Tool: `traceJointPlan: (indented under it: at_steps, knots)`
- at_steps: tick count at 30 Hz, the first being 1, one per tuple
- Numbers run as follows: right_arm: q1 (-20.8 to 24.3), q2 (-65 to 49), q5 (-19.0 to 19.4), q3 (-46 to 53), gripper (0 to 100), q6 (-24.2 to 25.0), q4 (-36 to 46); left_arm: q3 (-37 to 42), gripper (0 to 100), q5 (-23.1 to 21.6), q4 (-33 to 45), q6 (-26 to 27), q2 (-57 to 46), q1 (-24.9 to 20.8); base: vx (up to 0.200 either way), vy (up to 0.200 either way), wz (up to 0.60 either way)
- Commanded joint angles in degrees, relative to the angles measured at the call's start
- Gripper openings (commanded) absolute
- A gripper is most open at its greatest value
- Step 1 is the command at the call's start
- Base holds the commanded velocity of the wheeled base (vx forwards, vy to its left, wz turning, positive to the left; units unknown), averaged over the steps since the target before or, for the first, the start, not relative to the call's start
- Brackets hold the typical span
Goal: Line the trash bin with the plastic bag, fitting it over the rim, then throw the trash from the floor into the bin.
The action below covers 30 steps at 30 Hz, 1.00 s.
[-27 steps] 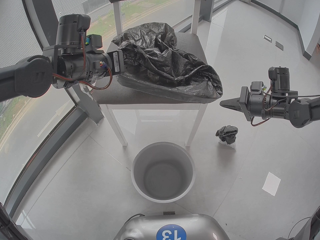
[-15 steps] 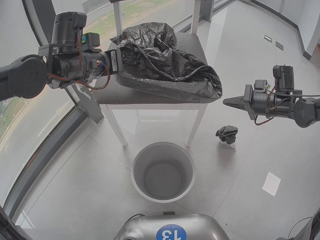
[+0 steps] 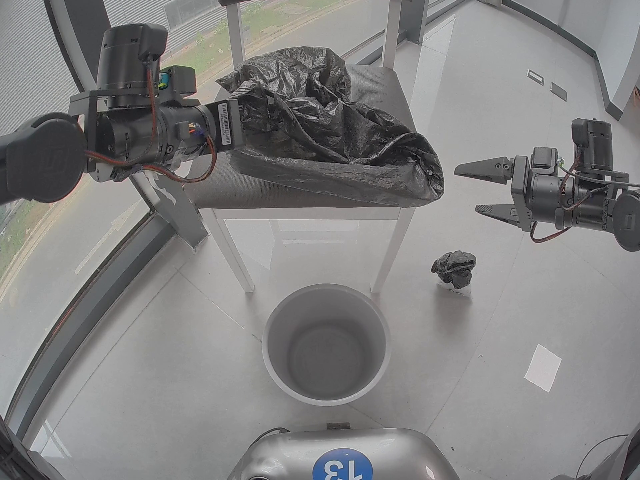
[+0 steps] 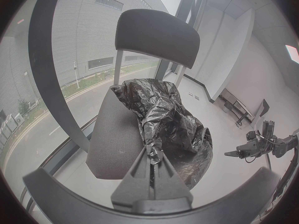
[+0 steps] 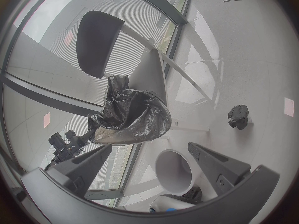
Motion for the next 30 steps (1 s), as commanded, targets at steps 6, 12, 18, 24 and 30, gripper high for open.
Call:
traceJointPlan:
  at_steps: [6, 12, 18, 24, 30]
  knots:
    - [-0.25, 0.18, 0.01, -0.37, 100, -0.08, 2.09, -0.05, 0, 0.04, -0.1, -0.01, -0.18, -0.06, 0.0, 0.0, 0.0]
    - [-1.39, 3.7, 0.09, -1.16, 100, -0.78, 1.74, -0.14, 0, 0.04, -0.18, -0.01, -0.01, -0.06, 0.0, 0.0, 0.0]
    - [-4.46, 7.13, 7.3, -3.01, 100, -1.66, -0.9, -0.31, 0, 0.04, -0.18, 0.07, 0.43, -0.06, 0.0, 0.0, 0.0]
    - [-5.17, 9.5, 8.27, -5.64, 100, -1.48, -3.88, -0.58, 0, 0.04, -0.53, 0.07, 1.05, -0.42, 0.0, 0.0, 0.0]
    - [-5.34, 11.26, 9.41, -7.31, 100, -1.4, -4.15, -0.4, 0, 0.04, -0.8, -0.01, 1.05, -0.5, 0.0, 0.0, 0.0]
